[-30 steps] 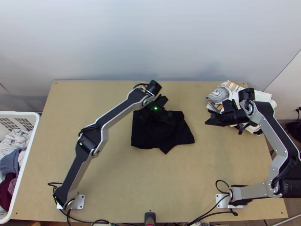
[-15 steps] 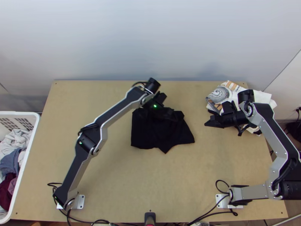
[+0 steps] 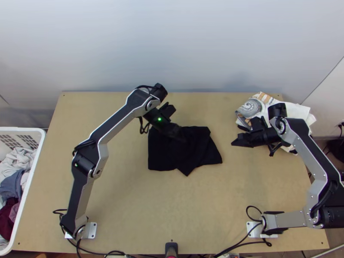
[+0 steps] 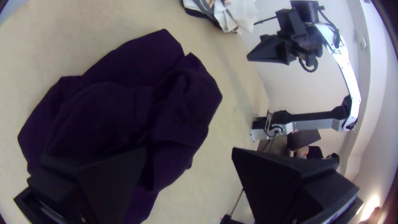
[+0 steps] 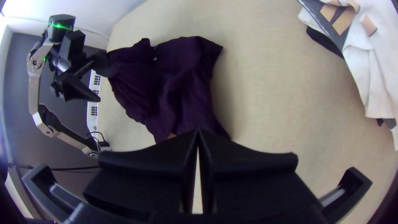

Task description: Fold the t-shirt

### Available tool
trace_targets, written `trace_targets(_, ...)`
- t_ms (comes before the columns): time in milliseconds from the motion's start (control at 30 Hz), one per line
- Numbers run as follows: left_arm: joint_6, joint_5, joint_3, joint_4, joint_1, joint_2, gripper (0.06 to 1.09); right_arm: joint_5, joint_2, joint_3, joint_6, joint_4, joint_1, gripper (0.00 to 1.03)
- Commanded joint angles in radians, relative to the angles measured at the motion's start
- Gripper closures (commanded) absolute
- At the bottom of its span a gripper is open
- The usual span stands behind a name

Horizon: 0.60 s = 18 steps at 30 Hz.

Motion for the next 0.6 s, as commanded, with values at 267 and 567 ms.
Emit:
trace_targets(267,0.134,0.011,-0.019,-0.176,0.052,-0.026,0.14,0.001,0.012,0.003,-0.011,0.006,0.034,1.00)
trace_targets(567,0.029,0.106,0.033,-0.071,0.037,0.036,0.36,0.001,0.031,0.024,0.000,0.014,0.052,1.00)
